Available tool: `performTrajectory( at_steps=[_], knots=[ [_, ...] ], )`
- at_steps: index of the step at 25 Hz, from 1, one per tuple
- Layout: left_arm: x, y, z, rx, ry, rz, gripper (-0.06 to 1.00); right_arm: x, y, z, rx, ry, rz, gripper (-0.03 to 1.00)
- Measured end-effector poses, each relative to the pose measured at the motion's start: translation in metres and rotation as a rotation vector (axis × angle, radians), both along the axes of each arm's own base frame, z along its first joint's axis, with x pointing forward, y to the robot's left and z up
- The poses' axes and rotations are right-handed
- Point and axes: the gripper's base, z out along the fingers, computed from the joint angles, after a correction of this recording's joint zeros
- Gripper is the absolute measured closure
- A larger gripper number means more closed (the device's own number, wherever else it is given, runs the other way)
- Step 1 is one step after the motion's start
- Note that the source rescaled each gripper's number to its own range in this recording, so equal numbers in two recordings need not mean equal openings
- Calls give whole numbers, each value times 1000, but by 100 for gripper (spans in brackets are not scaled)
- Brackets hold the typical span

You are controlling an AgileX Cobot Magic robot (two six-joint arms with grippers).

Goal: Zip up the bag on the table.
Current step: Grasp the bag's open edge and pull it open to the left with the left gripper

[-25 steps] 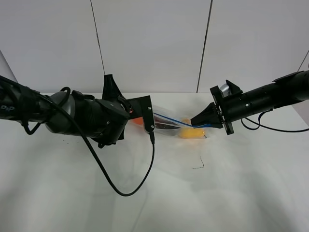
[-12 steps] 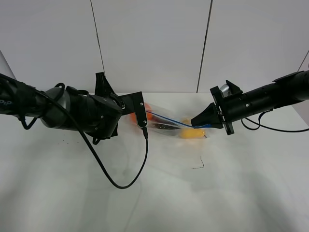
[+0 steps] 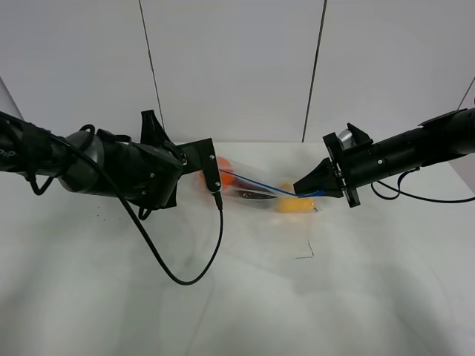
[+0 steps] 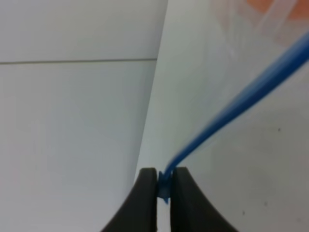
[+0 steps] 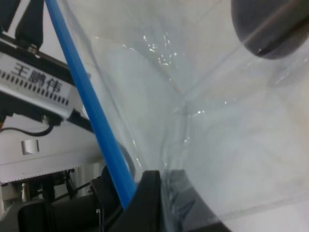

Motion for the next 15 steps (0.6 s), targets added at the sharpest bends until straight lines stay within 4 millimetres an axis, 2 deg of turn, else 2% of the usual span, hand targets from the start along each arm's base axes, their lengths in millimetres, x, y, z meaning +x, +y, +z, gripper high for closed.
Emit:
performTrajectory(
  at_steps=[15],
  knots=[
    [3, 4, -1, -12, 11, 0, 94, 0, 2, 0, 4, -2, 1, 97]
  ],
)
